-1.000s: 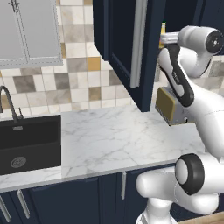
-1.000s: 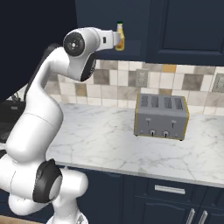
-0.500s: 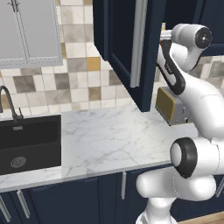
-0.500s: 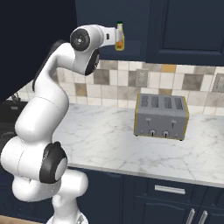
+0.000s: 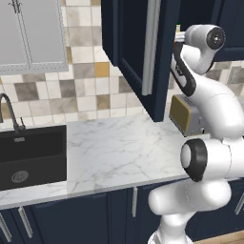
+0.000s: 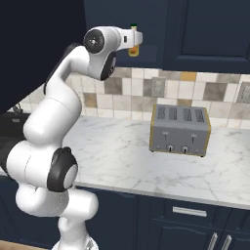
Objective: The dining table condiment station is running low on mustard. Refill the condiment station by opening the cabinet and taking the mustard from the cabinet and placing it on the dining table.
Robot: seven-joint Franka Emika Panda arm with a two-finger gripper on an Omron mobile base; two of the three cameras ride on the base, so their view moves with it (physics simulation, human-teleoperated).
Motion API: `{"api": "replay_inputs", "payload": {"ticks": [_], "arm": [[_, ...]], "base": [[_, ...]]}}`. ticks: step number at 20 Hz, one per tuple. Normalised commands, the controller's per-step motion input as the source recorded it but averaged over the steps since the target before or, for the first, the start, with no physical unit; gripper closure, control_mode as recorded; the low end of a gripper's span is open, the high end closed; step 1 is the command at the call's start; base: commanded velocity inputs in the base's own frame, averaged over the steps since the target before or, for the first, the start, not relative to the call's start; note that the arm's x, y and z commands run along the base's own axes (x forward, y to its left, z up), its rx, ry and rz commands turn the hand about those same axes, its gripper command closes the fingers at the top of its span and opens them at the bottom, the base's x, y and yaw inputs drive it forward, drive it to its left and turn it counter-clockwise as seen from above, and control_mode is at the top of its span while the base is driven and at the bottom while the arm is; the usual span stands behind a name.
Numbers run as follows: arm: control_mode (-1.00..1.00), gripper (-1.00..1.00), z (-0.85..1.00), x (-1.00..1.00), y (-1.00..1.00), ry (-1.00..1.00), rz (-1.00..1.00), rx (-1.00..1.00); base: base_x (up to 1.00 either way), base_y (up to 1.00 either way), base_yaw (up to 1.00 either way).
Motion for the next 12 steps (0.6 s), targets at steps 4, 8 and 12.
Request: {"api": "replay_inputs", "payload": {"ticks": [4, 8, 12], "arm": [[-1.0, -1.0, 0.0, 0.58, 0.0, 0.04, -0.09, 0.0], [-1.0, -1.0, 0.01, 0.46, 0.0, 0.03, -0.07, 0.0], [-1.0, -1.0, 0.03, 0.4, 0.0, 0.02, -0.07, 0.0]], "base": [[0.0, 0.0, 0.0], [0.0, 0.0, 0.0], [0.0, 0.0, 0.0]]}}
